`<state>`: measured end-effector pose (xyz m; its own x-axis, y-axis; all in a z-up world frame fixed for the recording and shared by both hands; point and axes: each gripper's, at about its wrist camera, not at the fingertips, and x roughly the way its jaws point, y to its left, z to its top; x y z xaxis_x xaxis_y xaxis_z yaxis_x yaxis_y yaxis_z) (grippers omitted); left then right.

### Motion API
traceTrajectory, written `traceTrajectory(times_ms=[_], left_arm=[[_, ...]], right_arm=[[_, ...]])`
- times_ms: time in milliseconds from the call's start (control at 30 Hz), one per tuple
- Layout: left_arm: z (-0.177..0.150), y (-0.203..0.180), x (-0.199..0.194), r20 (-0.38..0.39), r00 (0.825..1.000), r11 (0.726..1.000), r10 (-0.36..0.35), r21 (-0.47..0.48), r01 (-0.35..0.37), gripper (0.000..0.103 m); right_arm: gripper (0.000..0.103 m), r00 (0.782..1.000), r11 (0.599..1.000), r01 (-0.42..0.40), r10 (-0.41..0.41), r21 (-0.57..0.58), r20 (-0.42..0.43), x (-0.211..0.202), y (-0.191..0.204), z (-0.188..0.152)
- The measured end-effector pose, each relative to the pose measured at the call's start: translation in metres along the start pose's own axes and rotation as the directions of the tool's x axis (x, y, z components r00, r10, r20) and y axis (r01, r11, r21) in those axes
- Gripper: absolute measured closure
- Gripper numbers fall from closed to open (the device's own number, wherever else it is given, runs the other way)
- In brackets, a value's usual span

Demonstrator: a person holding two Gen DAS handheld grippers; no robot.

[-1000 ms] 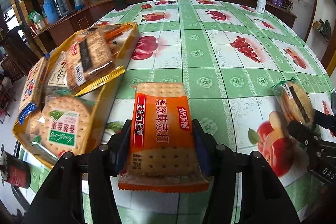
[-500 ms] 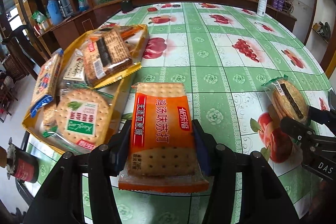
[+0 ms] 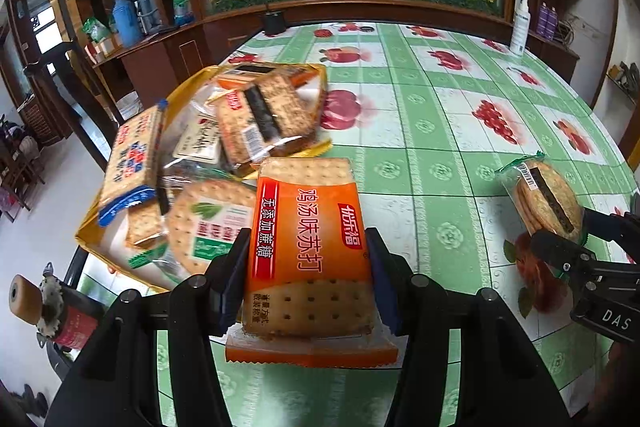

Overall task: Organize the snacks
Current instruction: 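Carry both packs into the tray, lower them onto the pile, and open both tools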

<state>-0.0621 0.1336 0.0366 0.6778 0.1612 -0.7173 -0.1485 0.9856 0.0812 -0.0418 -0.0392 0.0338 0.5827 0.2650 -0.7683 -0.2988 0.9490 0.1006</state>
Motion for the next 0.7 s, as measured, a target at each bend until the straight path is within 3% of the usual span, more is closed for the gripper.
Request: traceTrajectory(times_ms=[700], left_arm=[[0.002,0.091,-0.017,0.036,0.998,0.987,0.053,-0.156,-0.047,0.050]], right_arm=[[0.031,0.994,0.993,-0.109,0.110,-0.043,0.006,0.018,0.045,0.030]])
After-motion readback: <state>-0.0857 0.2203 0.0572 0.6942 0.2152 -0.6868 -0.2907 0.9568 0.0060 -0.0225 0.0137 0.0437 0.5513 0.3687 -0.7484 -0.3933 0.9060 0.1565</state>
